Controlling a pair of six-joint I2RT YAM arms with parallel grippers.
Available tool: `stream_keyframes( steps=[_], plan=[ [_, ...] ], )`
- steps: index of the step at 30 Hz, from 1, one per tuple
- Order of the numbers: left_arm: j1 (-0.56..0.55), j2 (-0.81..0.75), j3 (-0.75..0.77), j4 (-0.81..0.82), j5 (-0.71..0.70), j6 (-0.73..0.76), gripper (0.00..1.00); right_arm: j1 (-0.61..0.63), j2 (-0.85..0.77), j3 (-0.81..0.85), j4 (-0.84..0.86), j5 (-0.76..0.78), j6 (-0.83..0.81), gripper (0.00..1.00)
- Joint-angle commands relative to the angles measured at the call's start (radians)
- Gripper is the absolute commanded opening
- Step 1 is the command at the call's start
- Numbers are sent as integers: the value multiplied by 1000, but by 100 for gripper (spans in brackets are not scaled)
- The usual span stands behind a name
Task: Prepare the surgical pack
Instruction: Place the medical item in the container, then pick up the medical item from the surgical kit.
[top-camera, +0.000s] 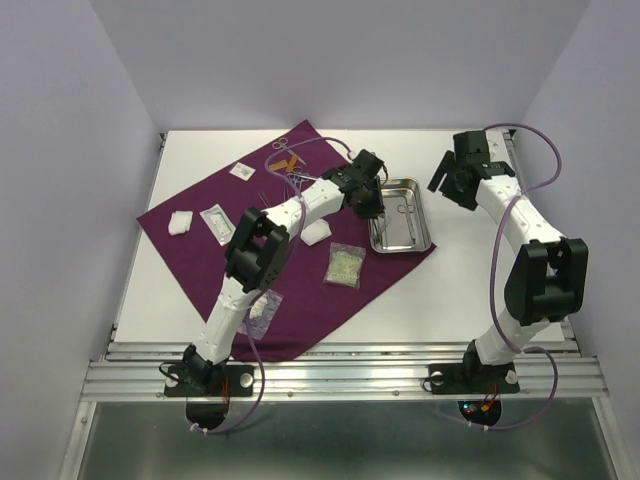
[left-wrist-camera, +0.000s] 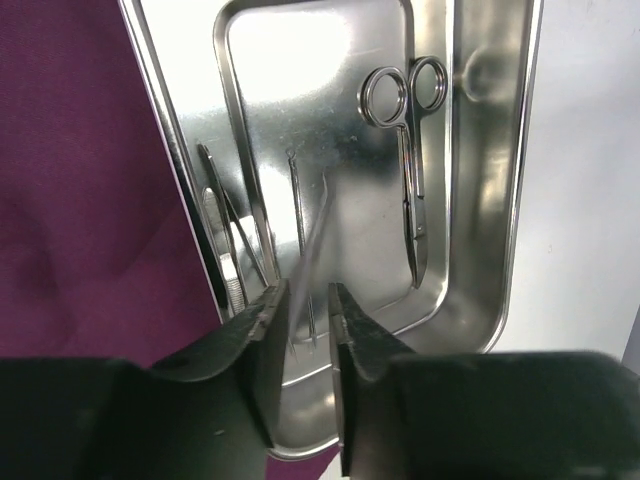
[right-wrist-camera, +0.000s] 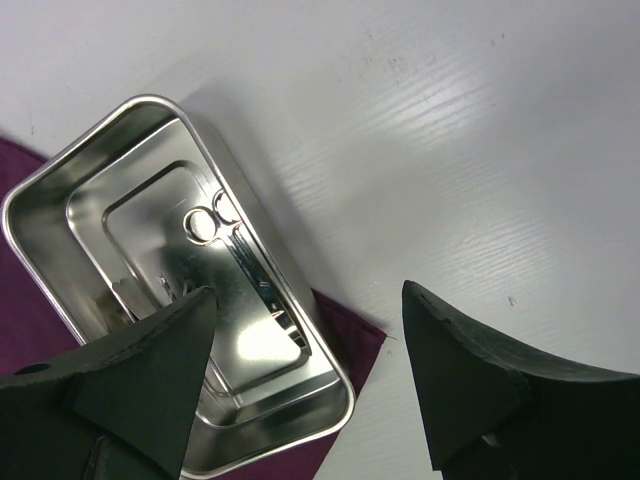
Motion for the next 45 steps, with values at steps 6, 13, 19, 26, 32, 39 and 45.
stream_keyframes(
  steps=[6,13,19,26,32,39,45],
  plan=[
    [-8,-109,-1,10,-30,6,44,2,-21,3,34,4,9,79],
    [2,-211,-42,-20,-143,47,39,2,-24,-8,42,-16,13,79],
    [77,-345,-218,-23,-286,38,38,2,-39,-23,57,-42,12,79],
    [285,-388,-370,-46,-266,53,57,2,-45,-28,65,-80,-10,80],
    [388,-324,-384,-55,-309,90,61,2,-61,-40,79,-111,-25,79],
    [433,-235,-354,-59,-326,105,60,2,-70,-64,85,-113,-36,79],
    [433,-161,-310,-82,-342,107,54,2,-64,-68,87,-104,-40,79]
  ],
)
